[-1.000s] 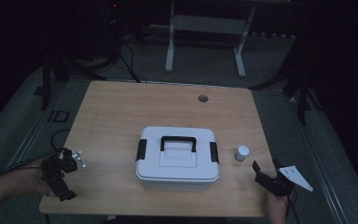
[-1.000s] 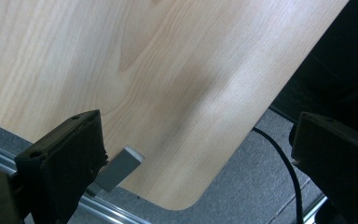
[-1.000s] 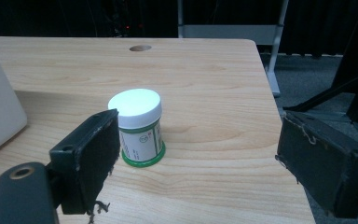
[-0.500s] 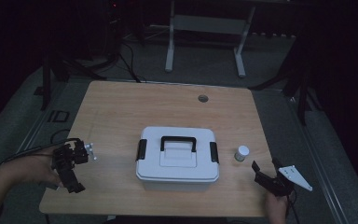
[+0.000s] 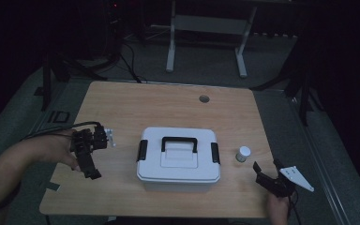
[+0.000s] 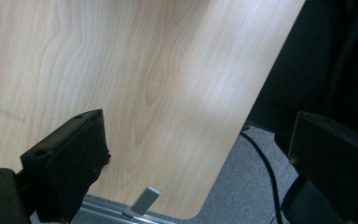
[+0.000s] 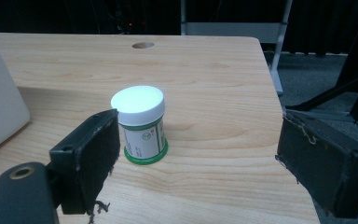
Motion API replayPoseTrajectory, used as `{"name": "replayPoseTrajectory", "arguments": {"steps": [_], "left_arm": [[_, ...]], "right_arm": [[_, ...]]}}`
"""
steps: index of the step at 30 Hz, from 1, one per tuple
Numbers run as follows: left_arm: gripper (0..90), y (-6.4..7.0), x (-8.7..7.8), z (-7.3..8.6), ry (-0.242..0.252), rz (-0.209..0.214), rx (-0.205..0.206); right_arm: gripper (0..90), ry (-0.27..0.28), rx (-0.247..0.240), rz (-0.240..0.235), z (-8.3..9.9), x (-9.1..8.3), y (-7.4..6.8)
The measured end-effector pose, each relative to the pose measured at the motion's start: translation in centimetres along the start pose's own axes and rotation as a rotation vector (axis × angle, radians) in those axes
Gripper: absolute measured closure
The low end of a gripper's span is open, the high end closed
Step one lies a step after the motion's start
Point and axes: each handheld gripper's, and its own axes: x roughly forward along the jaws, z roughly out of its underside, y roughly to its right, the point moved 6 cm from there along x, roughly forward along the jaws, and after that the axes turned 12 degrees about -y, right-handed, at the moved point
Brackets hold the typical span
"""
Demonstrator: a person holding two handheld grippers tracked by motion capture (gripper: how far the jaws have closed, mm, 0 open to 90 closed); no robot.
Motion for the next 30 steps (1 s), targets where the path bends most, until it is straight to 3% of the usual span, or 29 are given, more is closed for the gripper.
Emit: {"name": "replayPoseTrajectory", "arguments": {"steps": [11, 30], "left_arm": [[4.1, -0.2, -3.2, -4.3, 0.0, -0.031, 0.083], [5.3, 0.2, -5.3, -10.8, -0.007, -0.044, 0.189]], "right_arm": [[12.7, -0.004, -0.002, -0.002, 0.0, 0.0, 0.0], [12.7, -0.007, -0.005, -0.006, 0.1, 0.1, -0.1]]}}
